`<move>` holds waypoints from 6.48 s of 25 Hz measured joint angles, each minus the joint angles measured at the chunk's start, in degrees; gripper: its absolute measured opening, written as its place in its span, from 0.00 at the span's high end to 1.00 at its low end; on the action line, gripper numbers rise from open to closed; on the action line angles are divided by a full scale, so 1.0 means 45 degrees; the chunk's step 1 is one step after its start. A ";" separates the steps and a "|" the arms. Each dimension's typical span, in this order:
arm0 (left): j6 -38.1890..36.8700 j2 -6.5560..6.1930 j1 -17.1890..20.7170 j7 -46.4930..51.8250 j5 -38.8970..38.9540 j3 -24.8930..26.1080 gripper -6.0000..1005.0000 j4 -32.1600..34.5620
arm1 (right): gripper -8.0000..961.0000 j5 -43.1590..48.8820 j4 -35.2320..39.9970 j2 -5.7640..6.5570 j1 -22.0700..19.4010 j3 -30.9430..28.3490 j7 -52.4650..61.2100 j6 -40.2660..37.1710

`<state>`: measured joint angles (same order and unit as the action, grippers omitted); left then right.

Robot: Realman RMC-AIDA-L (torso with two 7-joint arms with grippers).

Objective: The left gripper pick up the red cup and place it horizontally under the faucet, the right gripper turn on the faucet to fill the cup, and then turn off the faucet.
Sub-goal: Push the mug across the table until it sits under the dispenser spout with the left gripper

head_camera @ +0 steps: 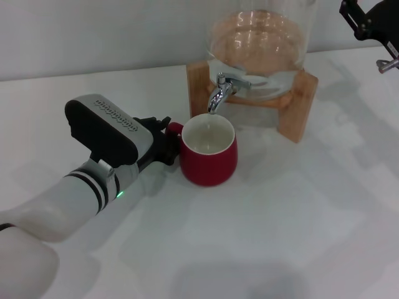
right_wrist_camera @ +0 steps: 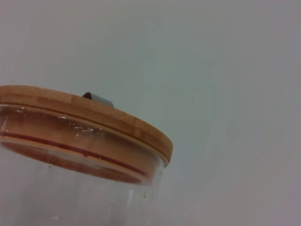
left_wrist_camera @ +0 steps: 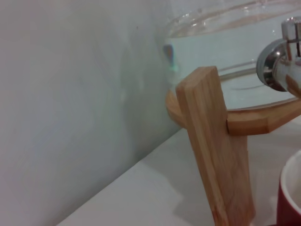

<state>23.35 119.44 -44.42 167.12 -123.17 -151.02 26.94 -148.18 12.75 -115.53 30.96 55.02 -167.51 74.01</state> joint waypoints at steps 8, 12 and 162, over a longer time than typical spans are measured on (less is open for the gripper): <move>-0.0102 0.0011 -0.0036 -0.0047 0.0005 0.0006 0.73 0.0022 | 0.34 0.0000 0.0001 0.0009 -0.0006 0.0000 -0.0004 0.0000; -0.0111 0.0016 -0.0028 -0.0058 0.0008 0.0006 0.72 0.0033 | 0.34 0.0000 0.0000 0.0010 -0.0006 0.0000 -0.0004 0.0000; 0.0728 0.0051 0.4800 -0.6360 0.0008 0.1197 0.58 0.4637 | 0.34 0.0648 -0.0021 0.0029 -0.0731 0.0508 -0.0003 0.0061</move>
<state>26.63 119.67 -22.82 138.50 -123.13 -145.63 47.81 -145.27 12.65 -115.40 27.67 57.30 -167.52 74.28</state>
